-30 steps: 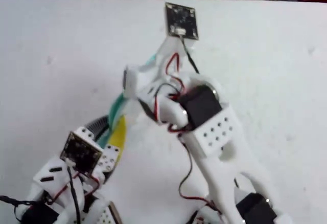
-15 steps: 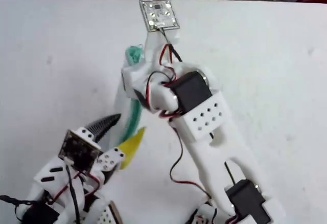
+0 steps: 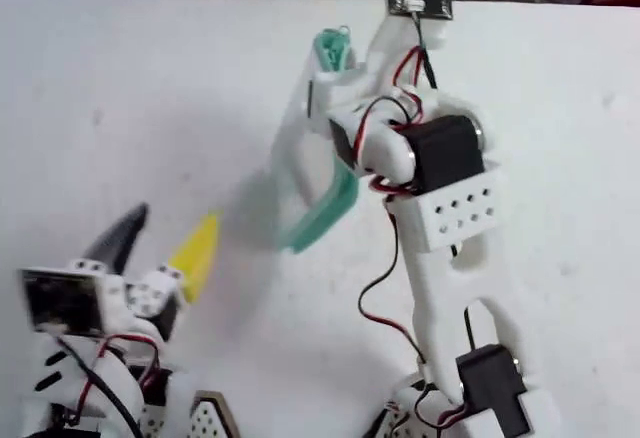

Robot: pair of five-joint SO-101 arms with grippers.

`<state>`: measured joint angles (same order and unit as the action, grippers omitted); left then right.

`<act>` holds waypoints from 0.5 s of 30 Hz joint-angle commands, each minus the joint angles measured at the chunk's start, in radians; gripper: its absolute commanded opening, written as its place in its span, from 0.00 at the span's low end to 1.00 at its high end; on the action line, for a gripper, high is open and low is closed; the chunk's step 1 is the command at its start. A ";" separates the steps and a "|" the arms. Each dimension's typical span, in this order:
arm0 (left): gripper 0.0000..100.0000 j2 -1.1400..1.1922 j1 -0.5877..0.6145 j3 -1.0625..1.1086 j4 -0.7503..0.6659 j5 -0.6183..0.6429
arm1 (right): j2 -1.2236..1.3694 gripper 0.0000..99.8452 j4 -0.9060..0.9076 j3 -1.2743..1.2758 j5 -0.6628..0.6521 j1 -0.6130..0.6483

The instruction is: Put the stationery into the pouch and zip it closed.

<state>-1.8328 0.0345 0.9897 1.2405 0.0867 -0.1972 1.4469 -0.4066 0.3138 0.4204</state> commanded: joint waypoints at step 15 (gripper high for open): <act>0.25 0.007 0.280 0.219 -0.327 0.140 | 0.119 0.02 -0.338 0.288 0.000 0.016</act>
<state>-1.8297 0.3061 1.2121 0.9444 0.2156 -0.0836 1.1784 -0.2133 0.3184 0.5401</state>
